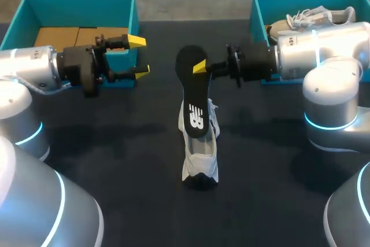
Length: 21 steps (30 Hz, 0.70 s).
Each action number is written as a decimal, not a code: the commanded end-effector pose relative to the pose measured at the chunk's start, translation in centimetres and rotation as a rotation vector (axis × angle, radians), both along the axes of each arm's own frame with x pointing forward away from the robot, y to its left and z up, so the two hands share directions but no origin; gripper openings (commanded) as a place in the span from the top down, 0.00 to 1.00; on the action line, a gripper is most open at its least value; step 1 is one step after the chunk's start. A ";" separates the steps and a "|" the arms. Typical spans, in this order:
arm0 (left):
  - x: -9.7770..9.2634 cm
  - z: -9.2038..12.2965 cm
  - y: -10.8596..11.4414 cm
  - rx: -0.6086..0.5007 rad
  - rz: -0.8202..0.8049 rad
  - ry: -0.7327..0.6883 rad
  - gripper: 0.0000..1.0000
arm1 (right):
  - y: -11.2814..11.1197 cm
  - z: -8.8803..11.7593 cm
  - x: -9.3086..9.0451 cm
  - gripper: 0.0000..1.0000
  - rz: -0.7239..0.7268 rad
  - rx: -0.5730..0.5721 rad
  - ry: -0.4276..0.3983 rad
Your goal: Take the shoe out of the shoebox, open the shoe tongue, remove and reinsert the insole, then place the shoe into the shoebox
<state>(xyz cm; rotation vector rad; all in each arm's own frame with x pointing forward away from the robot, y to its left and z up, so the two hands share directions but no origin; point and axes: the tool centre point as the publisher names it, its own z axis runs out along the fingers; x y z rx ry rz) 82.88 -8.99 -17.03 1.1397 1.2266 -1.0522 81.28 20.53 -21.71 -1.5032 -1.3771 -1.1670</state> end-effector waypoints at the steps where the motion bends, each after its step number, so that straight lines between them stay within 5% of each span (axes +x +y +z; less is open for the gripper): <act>1: 0.8 -1.3 -1.1 -0.003 -0.015 0.014 0.00 | 0.1 0.0 -0.1 1.00 -0.002 -0.001 -0.001; 17: 0.5 -2.2 -2.8 -0.036 -0.038 0.020 0.00 | 1.7 1.7 -0.6 1.00 0.025 0.081 -0.051; 21: 0.3 -2.0 -3.2 -0.048 -0.037 0.009 0.09 | 2.2 1.3 -0.6 1.00 0.010 0.089 -0.029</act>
